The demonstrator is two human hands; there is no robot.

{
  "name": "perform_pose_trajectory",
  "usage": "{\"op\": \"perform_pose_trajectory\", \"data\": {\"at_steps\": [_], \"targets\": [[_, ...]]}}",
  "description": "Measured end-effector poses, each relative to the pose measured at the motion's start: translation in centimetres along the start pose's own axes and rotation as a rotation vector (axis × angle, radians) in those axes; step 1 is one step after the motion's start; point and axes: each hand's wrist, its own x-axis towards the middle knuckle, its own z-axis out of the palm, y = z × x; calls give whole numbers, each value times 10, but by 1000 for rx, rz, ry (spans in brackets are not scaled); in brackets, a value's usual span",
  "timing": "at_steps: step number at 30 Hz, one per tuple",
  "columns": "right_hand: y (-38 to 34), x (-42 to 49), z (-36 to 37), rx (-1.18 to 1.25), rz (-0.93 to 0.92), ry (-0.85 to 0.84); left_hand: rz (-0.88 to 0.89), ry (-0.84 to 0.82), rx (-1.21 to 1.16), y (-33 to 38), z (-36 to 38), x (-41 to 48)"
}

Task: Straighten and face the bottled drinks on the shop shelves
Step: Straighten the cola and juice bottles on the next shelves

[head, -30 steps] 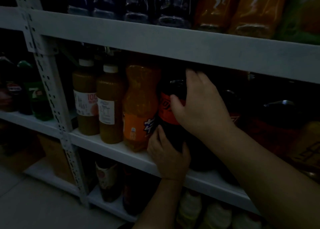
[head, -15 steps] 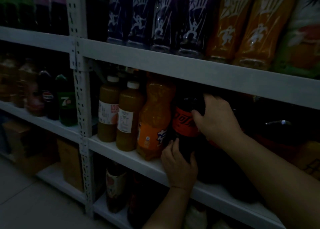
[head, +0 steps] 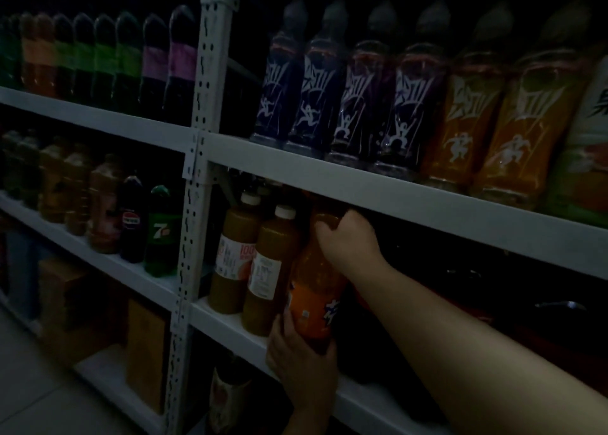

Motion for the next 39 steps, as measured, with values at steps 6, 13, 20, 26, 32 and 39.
{"op": "perform_pose_trajectory", "data": {"at_steps": [6, 13, 20, 26, 32, 39], "targets": [[5, 10, 8, 13, 21, 25, 38, -13, 28, -6, 1, 3], [-2, 1, 10, -376, -26, 114, 191, -217, 0, -22, -33, 16], [-2, 0, 1, -474, -122, 31, 63, -204, 25, -8, -41, 9], [-12, -3, 2, -654, -106, 116, 105, -258, 0, -27, -48, 19], [-23, -6, -5, -929, -288, 104, 215, -414, 58, -35, -59, 26], [-31, -5, -6, -893, -229, 43, 81, -475, 174, -13, -61, 38]]}}
